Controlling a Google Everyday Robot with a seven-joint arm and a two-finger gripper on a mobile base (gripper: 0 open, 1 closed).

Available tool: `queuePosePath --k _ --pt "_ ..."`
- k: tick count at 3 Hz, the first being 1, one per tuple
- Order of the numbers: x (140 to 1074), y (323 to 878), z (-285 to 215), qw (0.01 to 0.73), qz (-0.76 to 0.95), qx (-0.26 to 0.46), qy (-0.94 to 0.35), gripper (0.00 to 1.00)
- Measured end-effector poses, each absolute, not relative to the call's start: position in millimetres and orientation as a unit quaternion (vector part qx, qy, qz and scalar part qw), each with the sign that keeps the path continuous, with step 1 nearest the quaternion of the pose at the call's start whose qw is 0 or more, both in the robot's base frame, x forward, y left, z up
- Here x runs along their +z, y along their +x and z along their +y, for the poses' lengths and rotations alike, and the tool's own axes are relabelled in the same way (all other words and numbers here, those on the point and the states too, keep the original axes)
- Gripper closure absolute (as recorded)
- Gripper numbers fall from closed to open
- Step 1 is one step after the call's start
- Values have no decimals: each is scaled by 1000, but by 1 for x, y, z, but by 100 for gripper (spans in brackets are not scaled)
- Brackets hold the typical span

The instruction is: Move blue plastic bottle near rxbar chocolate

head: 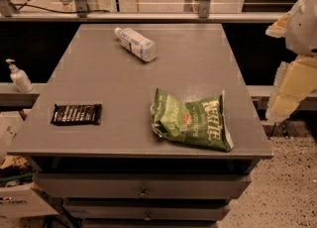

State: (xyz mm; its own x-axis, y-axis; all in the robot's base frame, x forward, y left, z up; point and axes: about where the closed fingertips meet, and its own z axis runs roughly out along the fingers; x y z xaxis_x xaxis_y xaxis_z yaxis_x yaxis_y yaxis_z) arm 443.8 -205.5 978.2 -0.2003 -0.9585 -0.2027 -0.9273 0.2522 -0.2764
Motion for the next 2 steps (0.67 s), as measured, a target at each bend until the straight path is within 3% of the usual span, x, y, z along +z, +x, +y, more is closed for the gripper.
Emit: queuePosePath --k 2 --pt "953 508 -126 232 770 -34 -594 0"
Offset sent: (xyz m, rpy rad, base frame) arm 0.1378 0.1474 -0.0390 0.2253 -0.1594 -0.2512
